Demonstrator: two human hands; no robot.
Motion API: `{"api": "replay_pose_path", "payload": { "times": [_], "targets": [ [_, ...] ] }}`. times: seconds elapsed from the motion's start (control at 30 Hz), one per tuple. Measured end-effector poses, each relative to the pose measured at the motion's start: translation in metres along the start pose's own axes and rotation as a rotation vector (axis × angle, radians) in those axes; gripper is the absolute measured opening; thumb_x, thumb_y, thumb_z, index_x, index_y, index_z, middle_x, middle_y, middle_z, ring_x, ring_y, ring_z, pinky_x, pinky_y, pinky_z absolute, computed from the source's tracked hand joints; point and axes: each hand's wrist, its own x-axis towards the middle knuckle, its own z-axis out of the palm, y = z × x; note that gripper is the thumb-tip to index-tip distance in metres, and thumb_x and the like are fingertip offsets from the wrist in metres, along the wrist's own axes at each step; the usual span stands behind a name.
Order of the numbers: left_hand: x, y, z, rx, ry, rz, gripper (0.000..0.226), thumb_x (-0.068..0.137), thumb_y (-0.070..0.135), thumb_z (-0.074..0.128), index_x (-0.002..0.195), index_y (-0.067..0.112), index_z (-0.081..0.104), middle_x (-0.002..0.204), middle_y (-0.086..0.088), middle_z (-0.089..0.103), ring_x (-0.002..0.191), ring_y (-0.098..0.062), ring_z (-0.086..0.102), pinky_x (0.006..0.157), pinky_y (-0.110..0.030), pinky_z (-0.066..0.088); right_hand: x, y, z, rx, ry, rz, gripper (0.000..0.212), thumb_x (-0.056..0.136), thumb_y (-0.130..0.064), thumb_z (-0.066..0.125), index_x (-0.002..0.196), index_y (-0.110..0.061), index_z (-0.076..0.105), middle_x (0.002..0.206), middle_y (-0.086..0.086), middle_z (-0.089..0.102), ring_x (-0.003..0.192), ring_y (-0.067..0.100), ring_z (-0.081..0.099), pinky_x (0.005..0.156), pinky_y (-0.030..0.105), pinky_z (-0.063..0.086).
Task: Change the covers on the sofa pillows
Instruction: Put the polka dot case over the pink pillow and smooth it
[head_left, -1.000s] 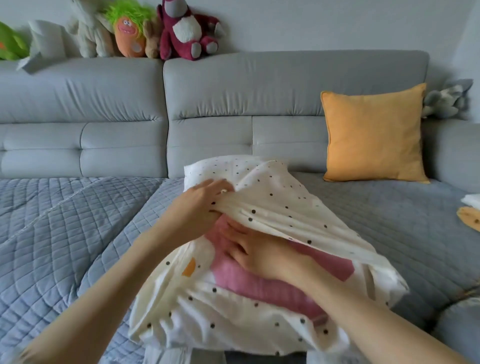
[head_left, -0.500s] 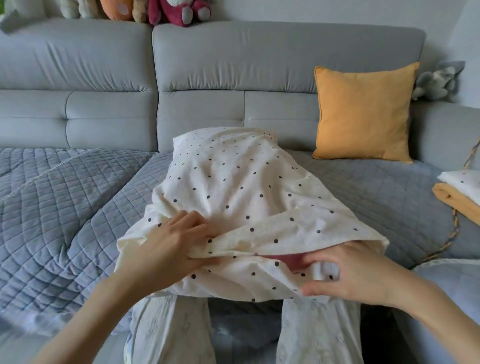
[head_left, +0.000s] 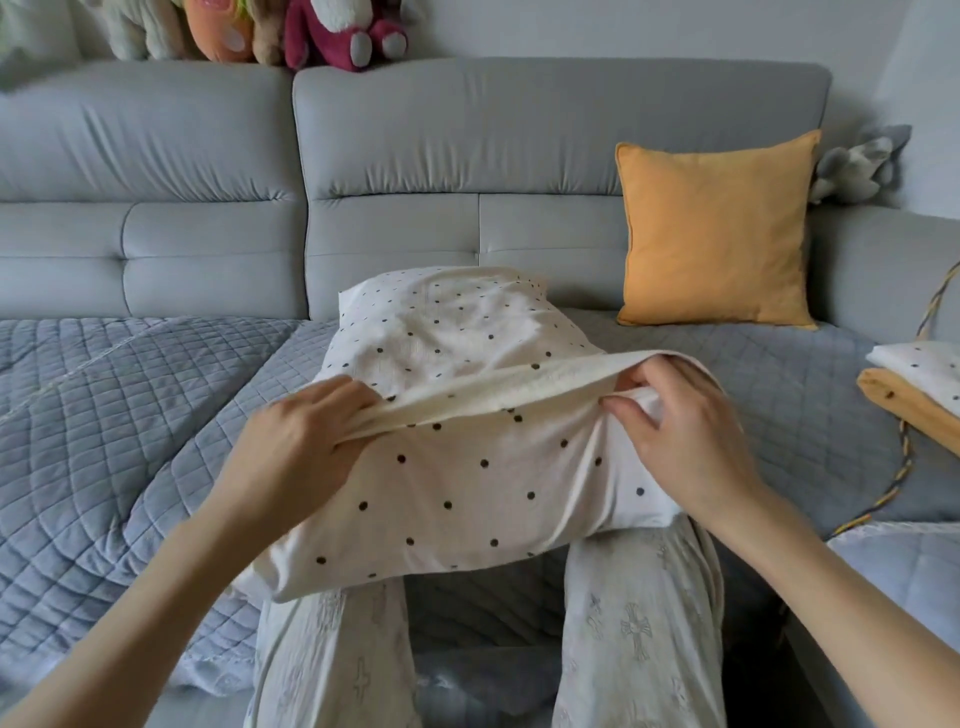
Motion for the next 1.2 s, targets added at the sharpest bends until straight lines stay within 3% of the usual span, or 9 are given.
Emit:
{"api": "replay_pose_path", "payload": {
  "times": [0.1, 0.27, 0.47, 0.6, 0.7, 0.8, 0.97, 1.07, 1.2],
  "targets": [
    [0.009, -0.003, 0.014, 0.139, 0.001, -0.089, 0.021, 0.077, 0.026, 0.041, 0.094, 0.021, 0.053, 0.083, -0.001, 0.063, 0.063, -0.027, 0.061, 0.043, -0.026, 0.037, 0.01, 0.009, 0.012, -0.134, 0.043, -0.004, 0.02, 0.078, -0.02, 0.074, 0.077, -0.009, 0.057, 0.078, 0.003, 0.061, 0.076, 0.024, 0.059, 0.07, 0.033, 0.046],
    [-0.017, -0.005, 0.051, 0.15, -0.148, -0.19, 0.025, 0.077, 0.019, 0.052, 0.101, 0.028, 0.053, 0.087, 0.003, 0.06, 0.064, -0.026, 0.062, 0.04, -0.028, 0.038, -0.015, 0.025, 0.035, -0.235, -0.308, 0.208, 0.038, 0.08, -0.052, 0.058, 0.087, -0.015, 0.059, 0.092, 0.0, 0.066, 0.089, 0.019, 0.06, 0.082, 0.031, 0.045],
    [-0.038, 0.009, 0.026, -0.038, 0.178, -0.158, 0.031, 0.073, 0.013, 0.038, 0.1, 0.019, 0.053, 0.094, 0.001, 0.053, 0.082, -0.02, 0.051, 0.061, -0.031, 0.043, -0.033, 0.027, -0.008, -0.088, 0.102, 0.065, 0.039, 0.08, -0.043, 0.057, 0.075, -0.005, 0.059, 0.081, -0.002, 0.05, 0.082, 0.018, 0.048, 0.071, 0.02, 0.032],
    [-0.045, 0.025, 0.016, -0.074, 0.342, -0.11, 0.036, 0.071, 0.0, 0.035, 0.099, 0.012, 0.054, 0.097, 0.0, 0.051, 0.086, -0.024, 0.052, 0.072, -0.024, 0.041, -0.051, 0.022, -0.016, -0.023, 0.09, 0.034, 0.05, 0.086, -0.048, 0.052, 0.094, -0.002, 0.07, 0.096, 0.002, 0.06, 0.096, 0.023, 0.054, 0.083, 0.034, 0.044],
    [-0.053, 0.029, 0.017, -0.085, 0.383, -0.128, 0.029, 0.076, -0.002, 0.042, 0.099, 0.012, 0.055, 0.097, -0.001, 0.049, 0.084, -0.025, 0.051, 0.075, -0.019, 0.038, -0.05, 0.021, -0.012, -0.148, 0.149, 0.14, 0.045, 0.08, -0.037, 0.062, 0.103, 0.001, 0.064, 0.101, 0.019, 0.06, 0.094, 0.038, 0.059, 0.072, 0.043, 0.053],
    [-0.059, 0.033, 0.019, -0.07, 0.371, -0.119, 0.023, 0.081, 0.004, 0.044, 0.1, 0.013, 0.054, 0.096, -0.003, 0.047, 0.081, -0.025, 0.049, 0.07, -0.03, 0.042, -0.036, 0.005, -0.003, -0.032, 0.182, 0.354, 0.049, 0.073, -0.02, 0.078, 0.11, 0.002, 0.054, 0.108, 0.02, 0.053, 0.098, 0.035, 0.054, 0.077, 0.039, 0.047],
    [-0.06, 0.031, 0.007, -0.112, 0.454, -0.189, 0.039, 0.068, -0.017, 0.042, 0.099, 0.005, 0.053, 0.101, 0.015, 0.045, 0.084, -0.003, 0.048, 0.073, -0.01, 0.035, -0.03, 0.0, 0.02, -0.147, -0.132, 0.127, 0.017, 0.084, -0.015, 0.063, 0.095, -0.001, 0.062, 0.083, 0.01, 0.066, 0.065, 0.021, 0.063, 0.058, 0.019, 0.042],
    [-0.079, 0.028, 0.008, -0.132, 0.44, -0.208, 0.027, 0.07, -0.018, 0.043, 0.091, -0.007, 0.055, 0.103, 0.014, 0.046, 0.099, 0.013, 0.046, 0.077, -0.006, 0.035, -0.042, 0.008, 0.015, -0.167, -0.399, 0.369, 0.019, 0.095, -0.026, 0.044, 0.105, -0.016, 0.056, 0.09, -0.005, 0.052, 0.078, 0.015, 0.055, 0.068, 0.025, 0.038],
    [-0.101, 0.026, 0.016, -0.148, 0.382, -0.227, 0.031, 0.071, -0.006, 0.036, 0.095, 0.0, 0.054, 0.104, 0.013, 0.049, 0.109, 0.015, 0.043, 0.085, -0.003, 0.033, -0.053, 0.006, -0.006, 0.152, -0.584, 0.561, 0.005, 0.096, -0.032, 0.047, 0.091, -0.033, 0.045, 0.088, -0.013, 0.049, 0.075, 0.002, 0.045, 0.067, 0.024, 0.038]
  ]
}}
